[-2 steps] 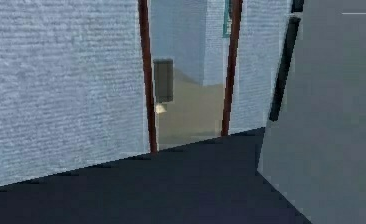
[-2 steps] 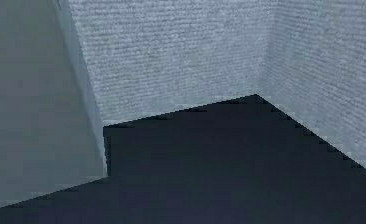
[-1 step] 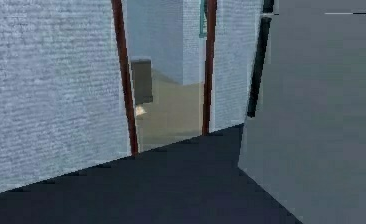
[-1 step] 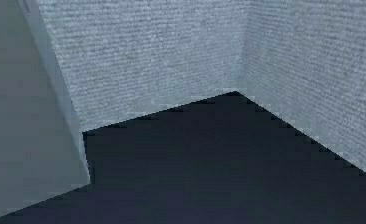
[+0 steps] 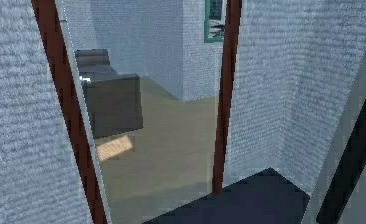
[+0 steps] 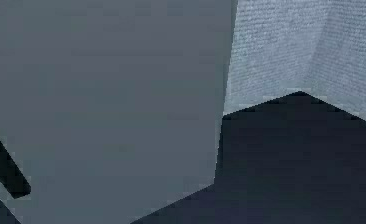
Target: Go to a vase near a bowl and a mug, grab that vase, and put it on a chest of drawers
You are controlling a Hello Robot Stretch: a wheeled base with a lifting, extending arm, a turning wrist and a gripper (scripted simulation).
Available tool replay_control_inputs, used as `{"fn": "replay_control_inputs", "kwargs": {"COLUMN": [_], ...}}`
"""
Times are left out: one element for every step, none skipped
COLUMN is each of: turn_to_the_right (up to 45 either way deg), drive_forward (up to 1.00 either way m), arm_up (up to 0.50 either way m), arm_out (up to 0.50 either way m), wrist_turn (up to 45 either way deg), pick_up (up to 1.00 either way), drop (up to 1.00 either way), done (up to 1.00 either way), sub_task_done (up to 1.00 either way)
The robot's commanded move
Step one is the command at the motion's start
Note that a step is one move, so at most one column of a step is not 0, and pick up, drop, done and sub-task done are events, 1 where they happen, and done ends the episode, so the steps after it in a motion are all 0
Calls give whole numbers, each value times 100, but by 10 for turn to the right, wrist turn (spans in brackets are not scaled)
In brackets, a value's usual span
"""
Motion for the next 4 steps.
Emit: {"fn": "replay_control_inputs", "kwargs": {"turn_to_the_right": [30, 0, 210, 0], "drive_forward": [0, 100, 0, 5], "arm_up": [0, 0, 0, 0], "arm_out": [0, 0, 0, 0], "wrist_turn": [0, 0, 0, 0], "pick_up": [0, 0, 0, 0], "drop": [0, 0, 0, 0], "done": [0, 0, 0, 0], "sub_task_done": [0, 0, 0, 0]}}
